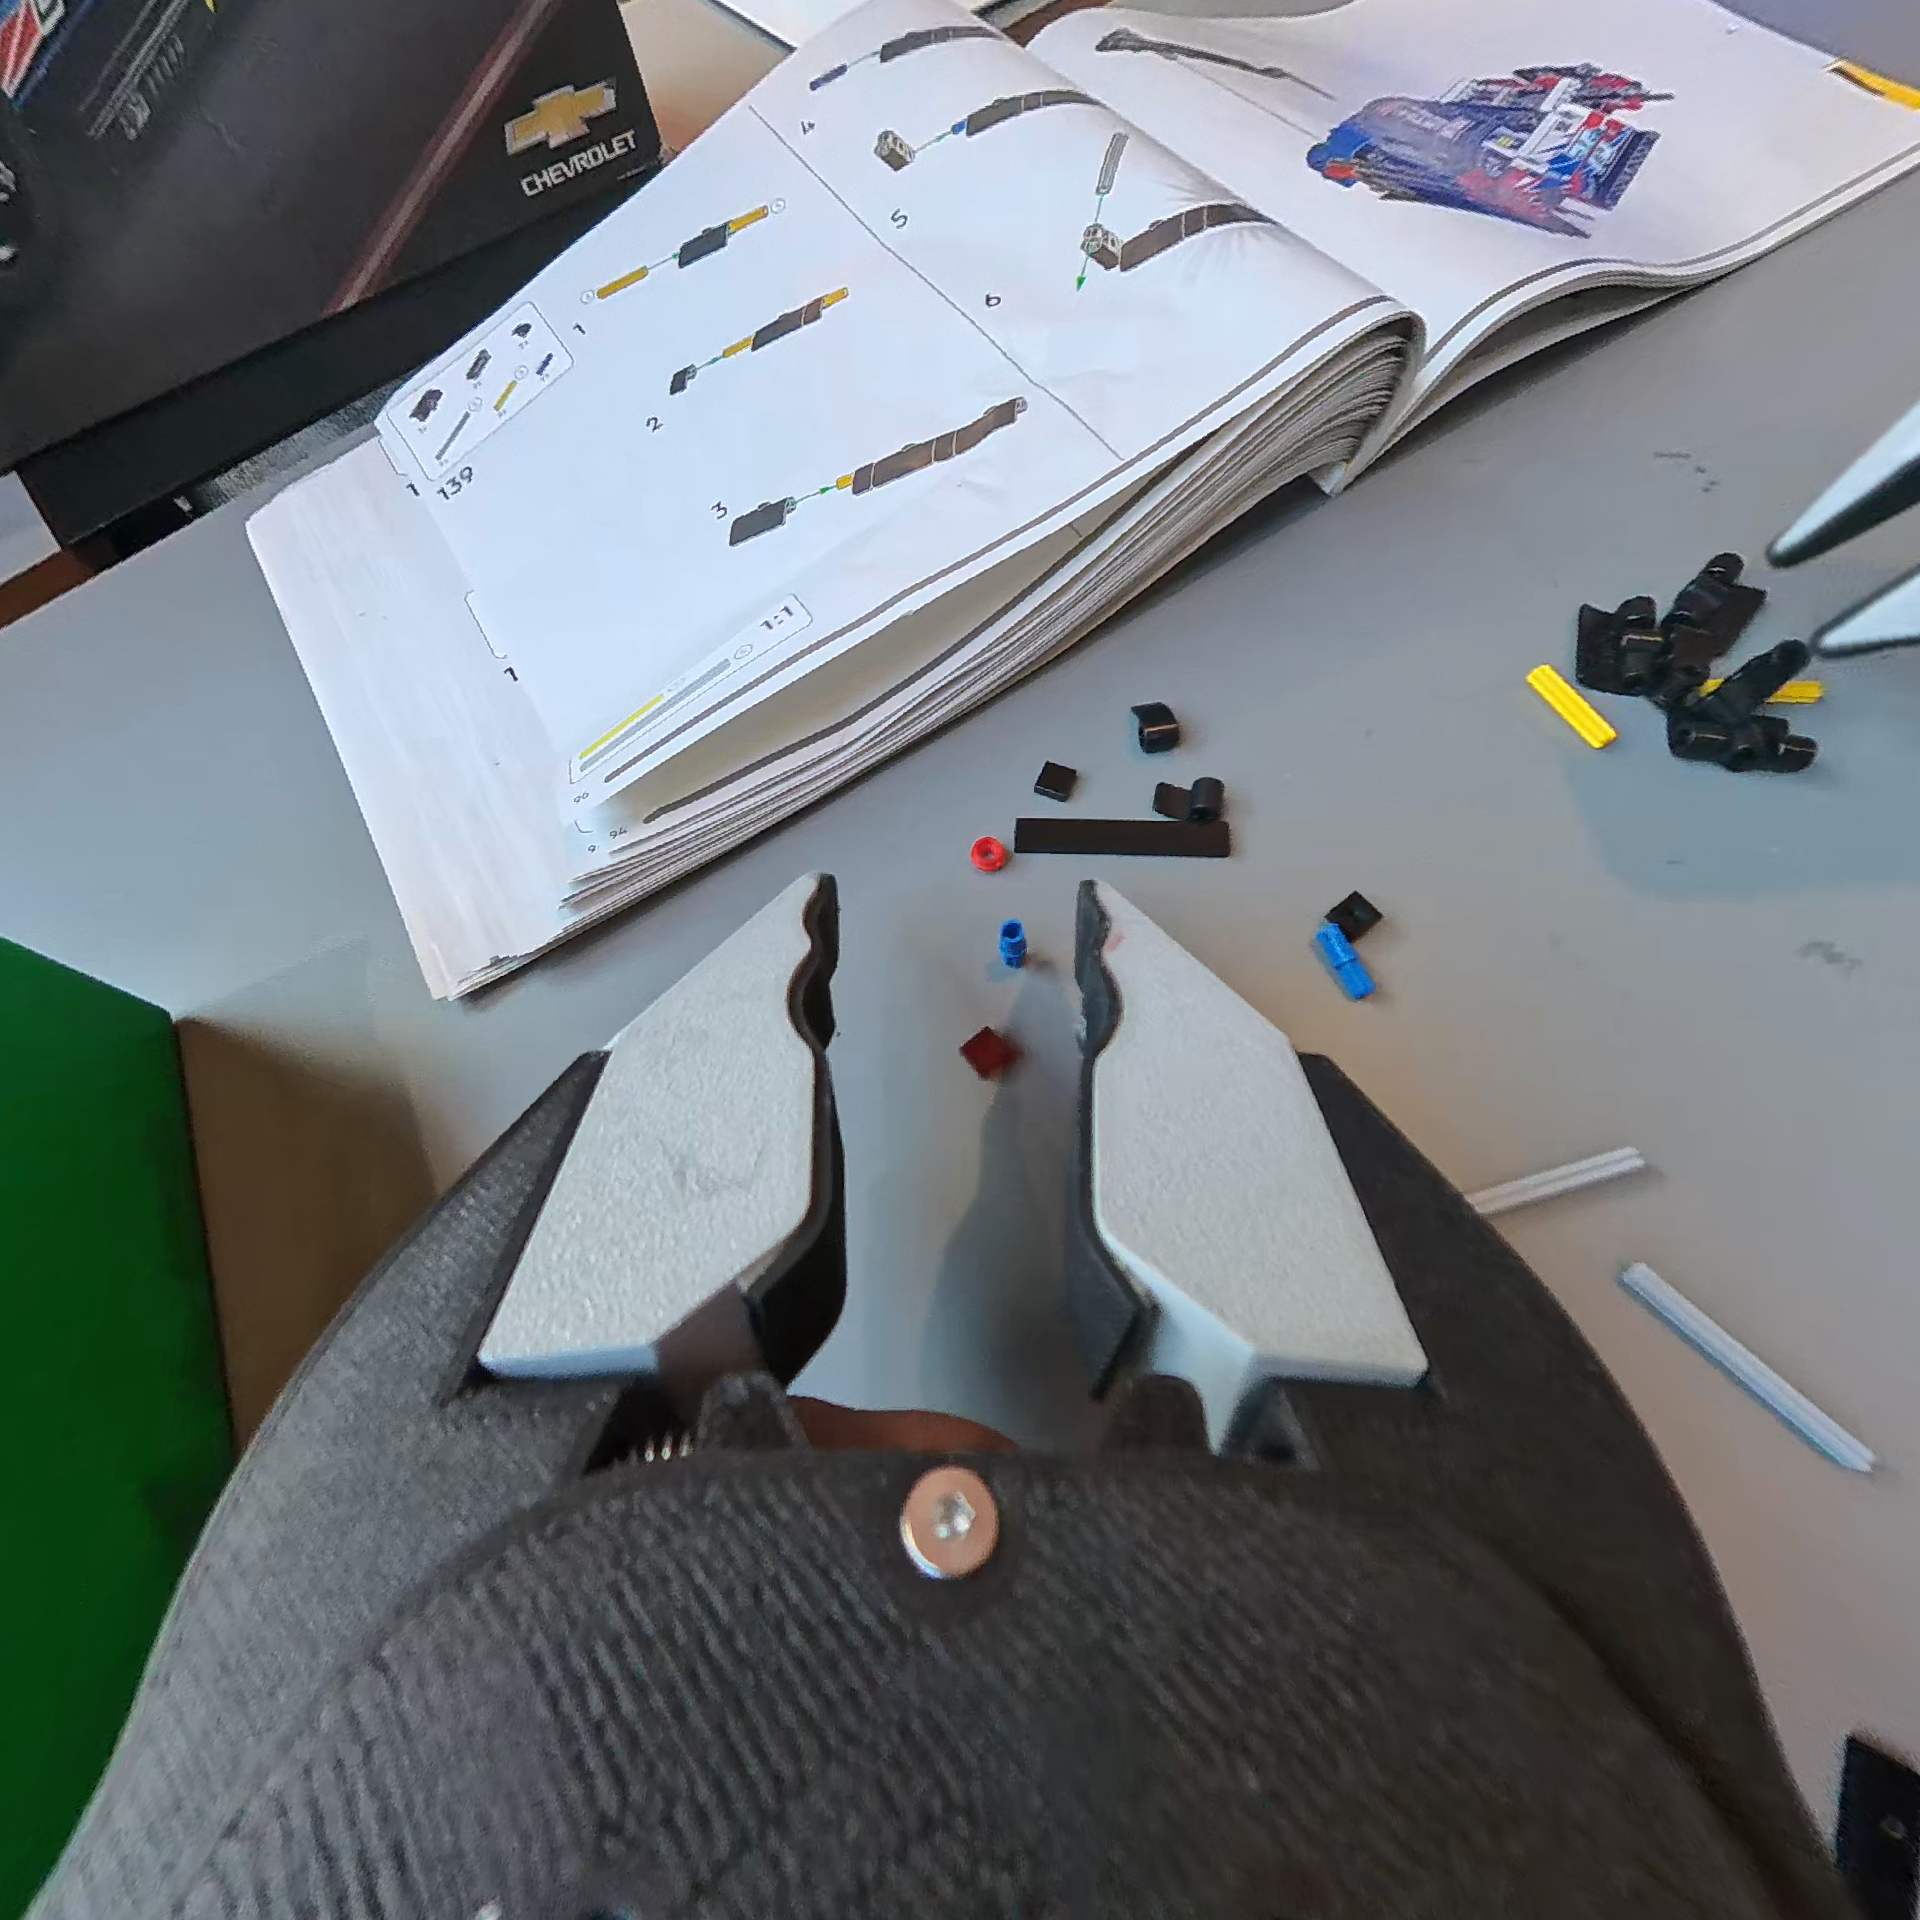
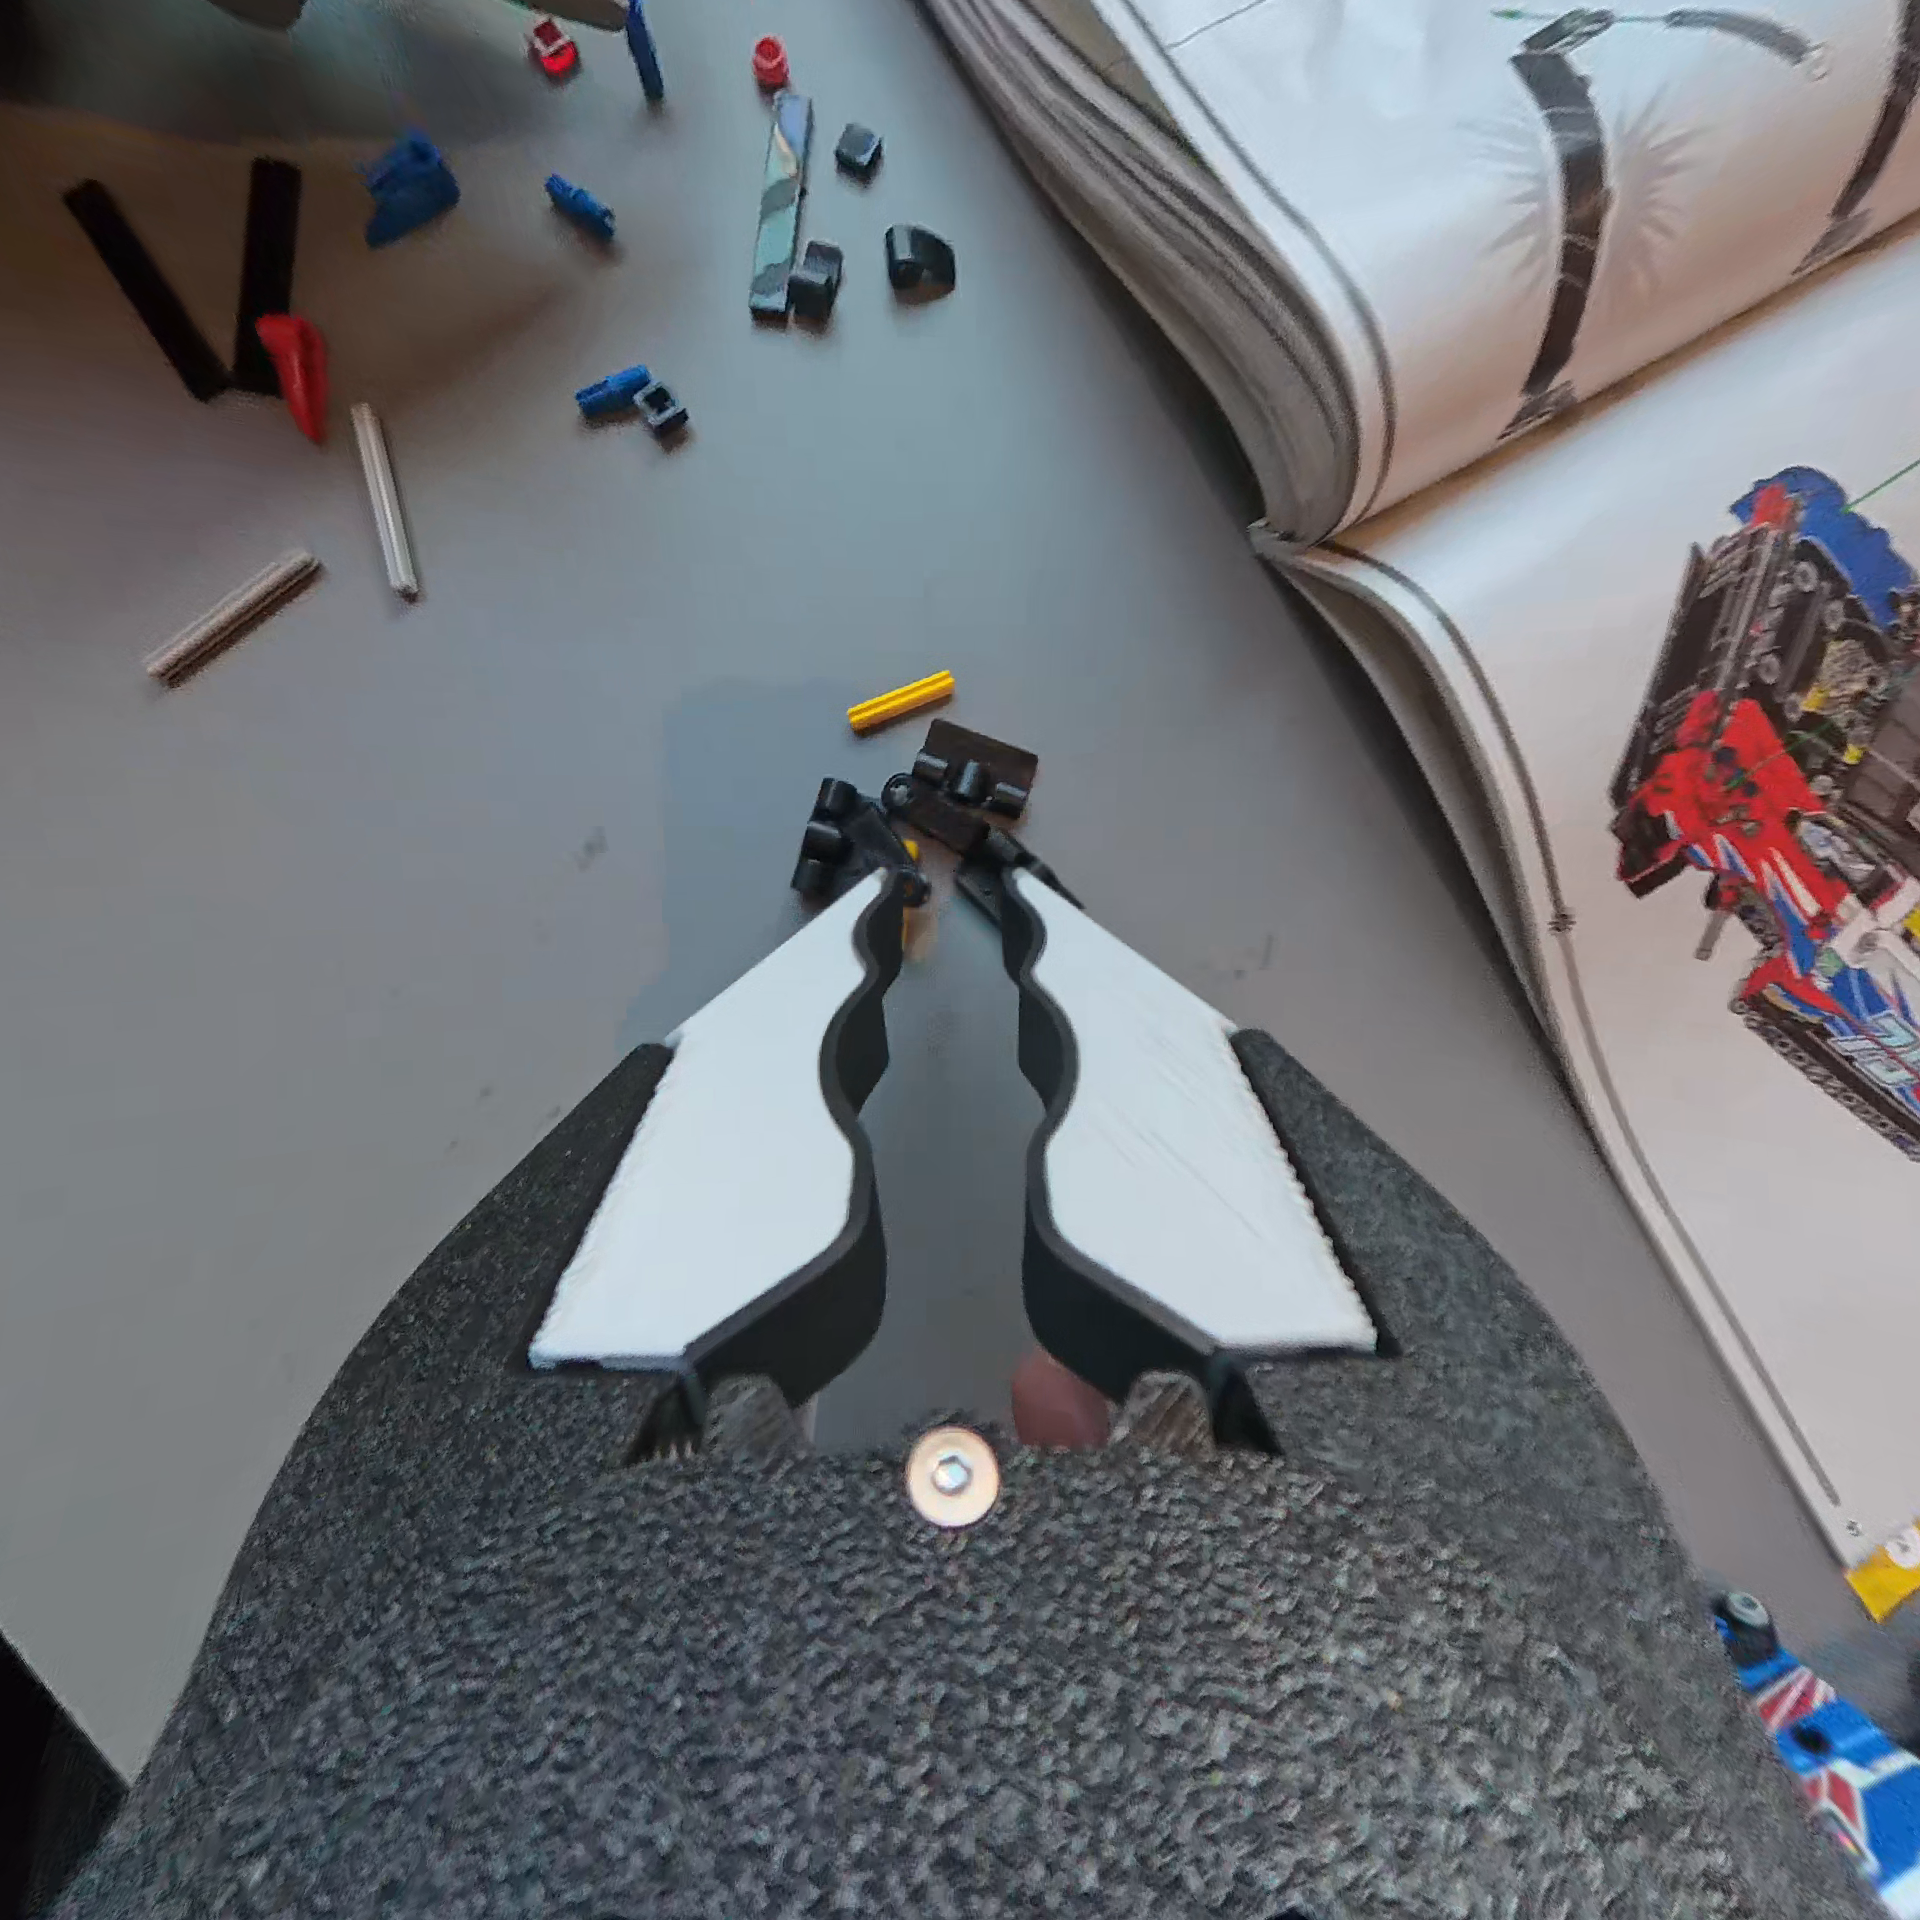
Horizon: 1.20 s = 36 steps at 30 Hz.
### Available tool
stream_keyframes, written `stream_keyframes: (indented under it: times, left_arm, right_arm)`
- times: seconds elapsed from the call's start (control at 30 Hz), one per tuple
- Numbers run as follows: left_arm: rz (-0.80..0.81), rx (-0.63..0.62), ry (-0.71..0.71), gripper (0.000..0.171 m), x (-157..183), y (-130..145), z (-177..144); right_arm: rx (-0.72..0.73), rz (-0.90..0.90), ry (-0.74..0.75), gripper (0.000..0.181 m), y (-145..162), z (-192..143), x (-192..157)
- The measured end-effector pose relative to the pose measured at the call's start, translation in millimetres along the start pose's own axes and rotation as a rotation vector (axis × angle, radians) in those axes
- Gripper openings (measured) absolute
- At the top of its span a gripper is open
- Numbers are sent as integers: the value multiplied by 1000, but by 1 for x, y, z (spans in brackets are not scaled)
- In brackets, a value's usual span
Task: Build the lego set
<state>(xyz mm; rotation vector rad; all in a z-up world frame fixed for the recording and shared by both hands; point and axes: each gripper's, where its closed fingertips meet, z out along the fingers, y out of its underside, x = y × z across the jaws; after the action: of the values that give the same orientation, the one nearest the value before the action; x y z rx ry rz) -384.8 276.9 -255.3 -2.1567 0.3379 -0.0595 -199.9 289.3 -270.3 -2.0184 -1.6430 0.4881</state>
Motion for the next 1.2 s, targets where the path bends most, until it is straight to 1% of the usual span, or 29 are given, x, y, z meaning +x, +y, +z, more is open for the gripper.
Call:
stream_keyframes:
  times: [0.13, 0.17, 0.23, 0.27, 0.33, 0.43, 0.5, 0.6, 0.77, 0.8, 1.0, 1.07, 1.2]
  left_arm:
    - [14, 2, 2, 43, 3, -1, 0]
    - [17, 1, 0, 43, 3, 0, 0]
    - [17, 1, -3, 43, 2, 0, 0]
    - [14, 1, -3, 43, 1, 0, 0]
    - [9, 2, -3, 43, 0, 0, 0]
    - [9, -4, -1, 43, 1, 1, 1]
    - [14, -8, 0, 43, 1, 2, 2]
    - [20, -10, -3, 43, 2, 3, 2]
    - [15, -11, -3, 43, 1, 3, 2]
    - [15, -13, 0, 43, 1, 3, 3]
    - [14, -13, -2, 43, 1, 3, 2]
    - [12, -13, -1, 43, 1, 3, 2]
    - [12, -8, -3, 43, 1, 2, 2]
  right_arm:
    - [-28, -24, -70, 13, 7, 7, -18]
    - [-26, -34, -72, 12, 7, 6, -19]
    - [8, -40, -95, 3, 2, 1, -24]
    - [20, -35, -104, 2, -1, -2, -25]
    - [31, -36, -115, 2, -2, -7, -26]
    - [34, -14, -64, 3, -1, -9, -14]
    - [28, 3, -57, 6, 1, -6, -11]
    - [18, -5, -88, 9, 5, 0, -18]
    - [11, -23, -93, 8, 8, 6, -22]
    - [16, -23, -81, 6, 7, 5, -20]
    - [44, 16, -68, 6, 3, -2, -11]
    - [17, 18, -60, 12, 8, 1, -9]
    - [30, 19, -32, 12, 7, -5, -5]
